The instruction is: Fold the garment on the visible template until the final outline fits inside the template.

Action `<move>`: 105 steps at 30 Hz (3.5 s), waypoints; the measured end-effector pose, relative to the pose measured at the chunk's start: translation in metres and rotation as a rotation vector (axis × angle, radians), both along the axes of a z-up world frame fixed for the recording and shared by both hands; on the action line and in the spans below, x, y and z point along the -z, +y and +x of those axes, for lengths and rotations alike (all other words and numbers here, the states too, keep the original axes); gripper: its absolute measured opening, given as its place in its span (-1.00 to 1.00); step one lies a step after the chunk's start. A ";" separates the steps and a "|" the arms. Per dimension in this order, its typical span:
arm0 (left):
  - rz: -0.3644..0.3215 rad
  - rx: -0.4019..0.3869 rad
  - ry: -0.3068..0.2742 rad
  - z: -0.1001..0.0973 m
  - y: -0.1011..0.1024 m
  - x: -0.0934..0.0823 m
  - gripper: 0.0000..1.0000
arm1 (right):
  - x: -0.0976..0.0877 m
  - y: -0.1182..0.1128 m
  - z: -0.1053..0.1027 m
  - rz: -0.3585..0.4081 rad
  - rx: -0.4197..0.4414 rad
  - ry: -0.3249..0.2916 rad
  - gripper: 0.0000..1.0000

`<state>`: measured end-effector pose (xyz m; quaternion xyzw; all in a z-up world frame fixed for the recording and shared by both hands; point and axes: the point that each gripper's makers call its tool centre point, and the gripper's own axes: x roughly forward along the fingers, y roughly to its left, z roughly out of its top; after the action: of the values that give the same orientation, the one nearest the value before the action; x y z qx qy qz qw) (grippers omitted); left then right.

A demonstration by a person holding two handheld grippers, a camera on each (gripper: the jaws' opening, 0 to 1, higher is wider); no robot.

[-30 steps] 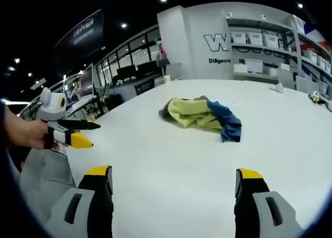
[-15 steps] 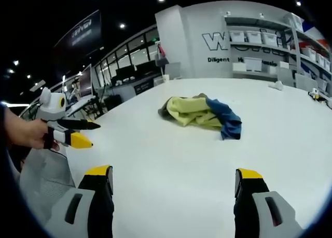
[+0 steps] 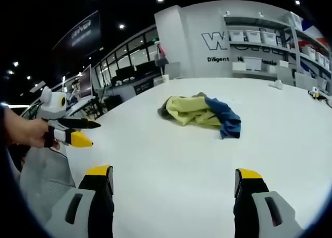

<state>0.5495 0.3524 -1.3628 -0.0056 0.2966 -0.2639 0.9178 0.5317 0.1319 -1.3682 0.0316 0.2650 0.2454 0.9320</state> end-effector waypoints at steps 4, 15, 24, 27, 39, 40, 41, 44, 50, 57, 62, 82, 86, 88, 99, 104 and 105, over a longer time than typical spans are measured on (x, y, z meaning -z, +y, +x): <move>-0.003 0.009 0.004 -0.002 -0.003 0.001 0.80 | -0.001 -0.001 0.001 -0.006 -0.003 0.000 0.89; -0.012 0.017 0.008 -0.001 -0.007 0.001 0.79 | 0.000 -0.001 0.011 0.001 -0.009 -0.002 0.82; -0.025 0.018 0.008 0.000 -0.010 0.002 0.78 | 0.001 0.000 0.026 -0.004 -0.035 0.003 0.69; -0.024 0.029 0.013 -0.001 -0.014 0.003 0.78 | 0.000 -0.001 0.038 -0.007 -0.049 0.000 0.62; -0.011 0.062 0.016 0.006 -0.020 -0.002 0.77 | -0.013 -0.009 0.118 -0.018 -0.079 -0.049 0.35; -0.012 0.065 0.017 0.006 -0.021 -0.002 0.77 | -0.015 -0.009 0.124 -0.016 -0.083 -0.054 0.31; -0.012 0.067 0.017 0.007 -0.021 -0.002 0.77 | -0.017 -0.009 0.134 -0.018 -0.094 -0.055 0.28; -0.011 0.079 0.018 0.008 -0.024 -0.003 0.76 | -0.019 -0.011 0.156 -0.024 -0.118 -0.060 0.19; -0.001 0.092 0.019 0.010 -0.026 -0.004 0.75 | -0.015 -0.015 0.190 -0.018 -0.161 -0.022 -0.04; 0.004 0.089 0.029 0.014 -0.025 -0.003 0.75 | 0.004 -0.024 0.212 -0.047 -0.212 0.045 -0.29; 0.007 0.087 0.033 0.017 -0.025 -0.002 0.76 | 0.013 -0.025 0.213 -0.061 -0.276 0.081 -0.46; 0.044 0.173 0.005 0.064 -0.029 -0.016 0.68 | 0.026 -0.018 0.194 -0.093 -0.448 0.112 -1.00; 0.044 0.218 -0.019 0.086 -0.036 -0.027 0.66 | 0.023 -0.019 0.190 -0.119 -0.494 0.081 -1.00; 0.036 0.241 -0.022 0.099 -0.040 -0.032 0.61 | 0.024 -0.019 0.185 -0.136 -0.520 0.079 -1.00; 0.038 0.351 -0.048 0.168 -0.063 -0.046 0.17 | 0.026 -0.018 0.164 -0.234 -0.680 -0.002 -1.00; 0.051 0.394 -0.027 0.193 -0.072 -0.041 0.08 | 0.026 -0.017 0.156 -0.276 -0.742 -0.028 -1.00; 0.056 0.398 -0.024 0.200 -0.074 -0.039 0.04 | 0.025 -0.017 0.156 -0.272 -0.743 -0.027 -1.00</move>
<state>0.7491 0.2782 -1.3239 0.0820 0.2881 -0.4317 0.8508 0.6874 0.1149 -1.3930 -0.1935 0.2763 0.5291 0.7786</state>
